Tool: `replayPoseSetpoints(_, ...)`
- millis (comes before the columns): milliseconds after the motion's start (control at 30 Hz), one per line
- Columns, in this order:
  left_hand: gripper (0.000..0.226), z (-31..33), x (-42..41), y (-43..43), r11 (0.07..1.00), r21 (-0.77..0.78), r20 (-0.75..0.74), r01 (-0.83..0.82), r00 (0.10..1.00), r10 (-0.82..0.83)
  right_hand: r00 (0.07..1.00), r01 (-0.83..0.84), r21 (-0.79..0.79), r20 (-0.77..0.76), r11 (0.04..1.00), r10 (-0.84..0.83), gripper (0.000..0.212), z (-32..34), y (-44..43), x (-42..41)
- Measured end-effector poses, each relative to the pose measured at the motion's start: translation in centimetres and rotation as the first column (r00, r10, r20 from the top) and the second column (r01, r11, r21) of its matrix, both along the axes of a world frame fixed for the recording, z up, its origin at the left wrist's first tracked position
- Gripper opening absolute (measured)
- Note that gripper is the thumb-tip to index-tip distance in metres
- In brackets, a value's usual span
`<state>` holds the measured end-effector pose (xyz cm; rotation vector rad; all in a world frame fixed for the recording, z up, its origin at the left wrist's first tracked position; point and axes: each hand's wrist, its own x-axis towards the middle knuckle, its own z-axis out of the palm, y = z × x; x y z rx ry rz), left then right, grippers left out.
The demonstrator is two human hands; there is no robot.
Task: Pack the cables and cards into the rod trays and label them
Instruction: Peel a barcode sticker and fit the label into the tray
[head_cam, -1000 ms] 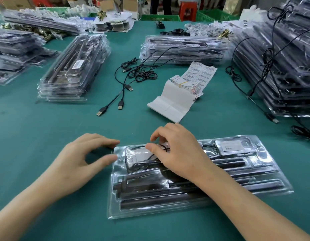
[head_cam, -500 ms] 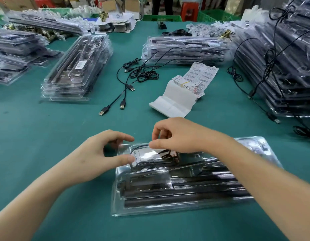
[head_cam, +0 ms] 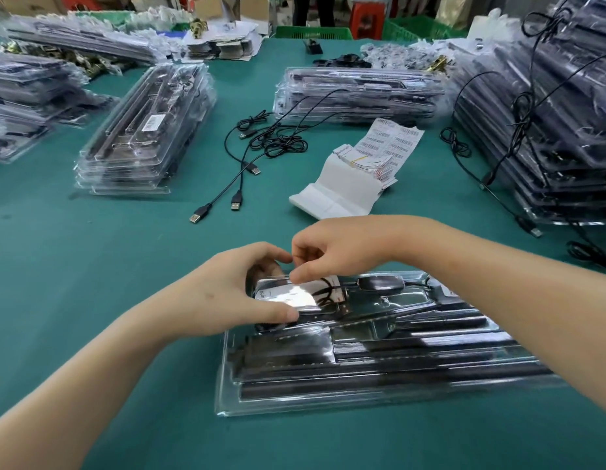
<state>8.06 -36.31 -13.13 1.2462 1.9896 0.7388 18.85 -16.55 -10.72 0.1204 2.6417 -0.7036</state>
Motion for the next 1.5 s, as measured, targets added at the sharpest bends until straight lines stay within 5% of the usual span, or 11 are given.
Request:
replayPoseSetpoints(267, 0.082, -0.6, 0.8, 1.1, 0.996, 0.071, 0.068, -0.046, 0.997, 0.041, 0.992, 0.124, -0.119, 0.001, 0.985, -0.125, 0.038, -0.3, 0.1, 0.7)
replayPoseSetpoints(433, 0.076, -0.5, 0.4, 0.7, 0.998, 0.066, 0.023, -0.005, 1.0, 0.003, 0.988, 0.141, -0.064, 0.078, 0.988, -0.136, 0.021, 1.4, 0.9, 2.0)
replayPoseSetpoints(567, 0.048, -0.2, 0.1, 0.8, 0.999, 0.019, -0.051, 0.049, 0.998, -0.048, 0.979, 0.202, 0.115, -0.062, 0.973, -0.196, 0.016, 0.4, 0.9, 4.9)
replayPoseSetpoints(800, 0.032, 0.9, 0.8, 3.3, 0.991, -0.063, -0.059, 0.116, 0.991, -0.119, 0.83, 0.417, -0.068, -0.378, 0.907, -0.41, 0.019, -4.1, -0.8, 7.5)
replayPoseSetpoints(1500, 0.02, 1.1, 0.8, 6.4, 0.955, -0.166, -0.019, 0.244, 0.968, -0.251, 0.804, 0.393, -0.035, -0.472, 0.919, -0.362, 0.019, -4.8, -1.4, 7.8)
